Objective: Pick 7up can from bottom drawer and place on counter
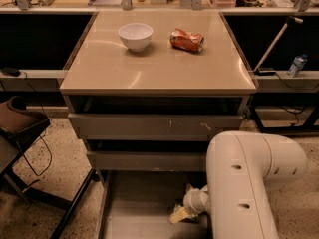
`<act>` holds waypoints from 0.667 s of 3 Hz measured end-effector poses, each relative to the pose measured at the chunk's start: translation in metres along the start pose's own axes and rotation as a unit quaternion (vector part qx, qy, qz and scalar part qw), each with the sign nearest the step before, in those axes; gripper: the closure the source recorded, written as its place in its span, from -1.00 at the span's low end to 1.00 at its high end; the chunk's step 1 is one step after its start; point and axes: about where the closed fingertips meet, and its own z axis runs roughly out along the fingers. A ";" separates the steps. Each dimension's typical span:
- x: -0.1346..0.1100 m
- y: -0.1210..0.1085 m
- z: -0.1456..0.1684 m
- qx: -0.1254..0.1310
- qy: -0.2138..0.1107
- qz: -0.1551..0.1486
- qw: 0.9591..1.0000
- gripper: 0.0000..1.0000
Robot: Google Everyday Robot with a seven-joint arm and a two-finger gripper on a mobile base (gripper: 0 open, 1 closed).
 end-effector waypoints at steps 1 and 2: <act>0.023 0.003 0.026 -0.003 -0.009 0.030 1.000 -1.00; 0.053 0.003 0.061 -0.013 -0.039 0.077 0.996 -1.00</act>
Offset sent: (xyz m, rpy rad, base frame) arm -0.0029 -0.0143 -0.1385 0.2620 0.1065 -0.2227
